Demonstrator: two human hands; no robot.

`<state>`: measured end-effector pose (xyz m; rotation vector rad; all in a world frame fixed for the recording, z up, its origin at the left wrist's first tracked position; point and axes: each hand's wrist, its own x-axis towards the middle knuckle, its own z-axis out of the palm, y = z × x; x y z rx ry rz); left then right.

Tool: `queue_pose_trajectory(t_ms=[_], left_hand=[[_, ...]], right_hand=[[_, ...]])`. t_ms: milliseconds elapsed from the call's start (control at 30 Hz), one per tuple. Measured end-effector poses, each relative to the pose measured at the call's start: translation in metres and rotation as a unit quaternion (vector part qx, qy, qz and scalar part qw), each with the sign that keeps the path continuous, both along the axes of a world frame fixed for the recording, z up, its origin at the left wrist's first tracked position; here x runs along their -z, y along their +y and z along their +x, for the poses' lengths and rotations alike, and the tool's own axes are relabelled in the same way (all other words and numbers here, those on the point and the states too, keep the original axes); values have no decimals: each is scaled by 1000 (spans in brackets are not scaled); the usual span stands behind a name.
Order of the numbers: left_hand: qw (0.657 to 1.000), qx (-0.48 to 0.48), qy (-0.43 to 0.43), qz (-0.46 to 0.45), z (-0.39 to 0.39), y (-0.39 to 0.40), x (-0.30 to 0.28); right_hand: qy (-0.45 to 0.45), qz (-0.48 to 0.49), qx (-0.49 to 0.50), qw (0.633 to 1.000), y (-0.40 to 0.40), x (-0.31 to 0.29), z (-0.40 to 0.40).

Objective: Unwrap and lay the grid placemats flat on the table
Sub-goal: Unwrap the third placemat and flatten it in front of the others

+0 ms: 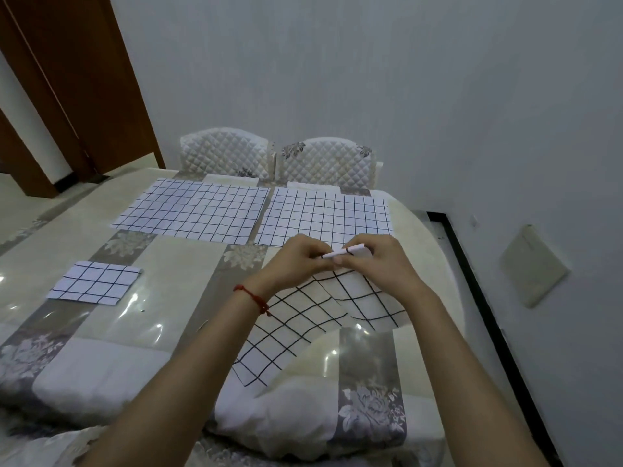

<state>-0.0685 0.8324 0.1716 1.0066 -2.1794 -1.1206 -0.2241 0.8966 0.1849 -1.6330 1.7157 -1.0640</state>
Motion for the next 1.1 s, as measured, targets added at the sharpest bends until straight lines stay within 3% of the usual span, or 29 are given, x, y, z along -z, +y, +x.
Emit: queue_pose_trajectory(t_ms=[200,333,467,567,667,767,867,1100], left_hand=[[984,-103,131,66,16,-7,-2],[964,-171,185,91,18,-8,5],[951,-211,199,106,19,-8,10],[940,-280,188,59,16,-9,11],[917,-360,157,-74,9,2,3],[933,-288,169,-136,-8,19,-4],[958,-204,193,-51,-24,31,-3],[946,-162,271,72,-24,36,-5]], right_hand=[[-123,66,19,990,20,20,-39],[-220,57,40,973,22,30,-39],[-258,20,71,963,18,28,-32],[-257,-36,94,961,12,23,-25],[-264,-87,107,955,8,9,-11],[-260,-95,120,954,0,1,1],[-259,-92,110,955,-4,-3,14],[-319,-55,42,945,3,0,16]])
